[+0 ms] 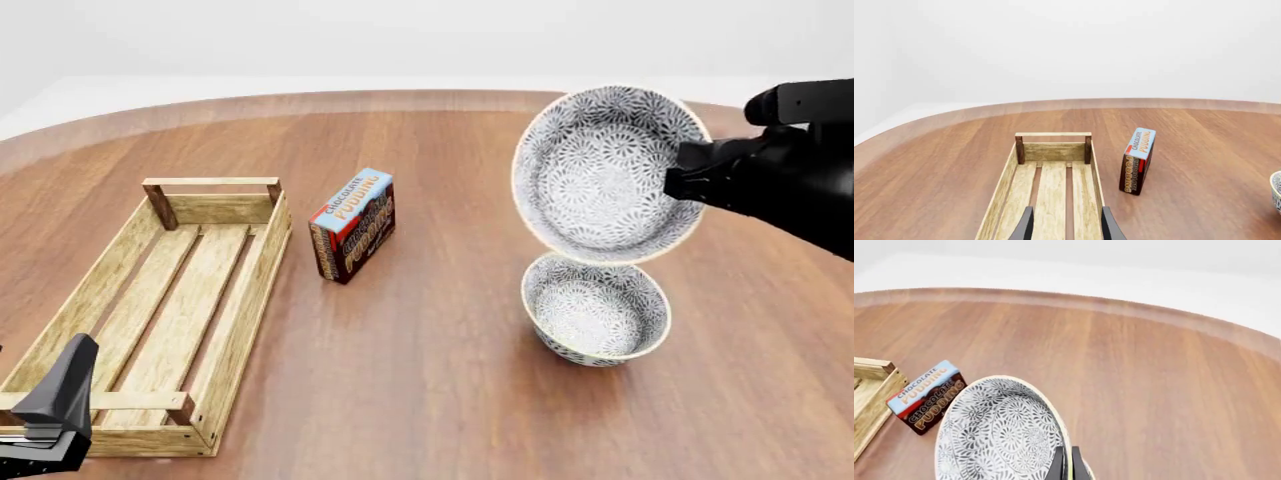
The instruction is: Stack the left bowl on the right bowl and place them in the tray.
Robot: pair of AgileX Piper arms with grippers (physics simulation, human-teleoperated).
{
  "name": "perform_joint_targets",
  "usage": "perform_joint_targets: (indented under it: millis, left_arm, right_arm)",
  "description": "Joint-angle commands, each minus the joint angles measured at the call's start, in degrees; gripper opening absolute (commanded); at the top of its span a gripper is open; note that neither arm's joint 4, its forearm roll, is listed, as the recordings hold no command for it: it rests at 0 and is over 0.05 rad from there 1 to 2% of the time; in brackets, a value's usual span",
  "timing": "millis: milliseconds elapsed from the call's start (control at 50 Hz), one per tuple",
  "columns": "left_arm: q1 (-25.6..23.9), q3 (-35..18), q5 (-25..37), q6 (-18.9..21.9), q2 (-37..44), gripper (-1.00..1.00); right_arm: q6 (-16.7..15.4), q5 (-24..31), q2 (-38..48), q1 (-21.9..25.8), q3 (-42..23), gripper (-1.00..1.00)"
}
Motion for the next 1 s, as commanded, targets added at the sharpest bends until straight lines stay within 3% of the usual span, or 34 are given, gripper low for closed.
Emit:
perform_joint_targets:
  millis: [20,320,680,1000]
  left_arm:
    - [0.0,0.0,0.0,0.0,0.0,1.00]
    - [0.0,0.0,0.0,0.0,0.0,1.00]
    - [0.0,0.0,0.0,0.0,0.0,1.00]
    - [0.0,0.0,0.0,0.0,0.0,1.00]
  right_arm:
    - [4.3,-4.1,-1.1,-1.6,4.8,-1.00]
    - [9.6,-11.9,-0.3,-2.5,11.9,-1.00]
    - [12.6,-20.0,3.7,-4.6,18.2,-1.00]
    - [13.8,-23.9,6.9,-5.1,20.3,-1.00]
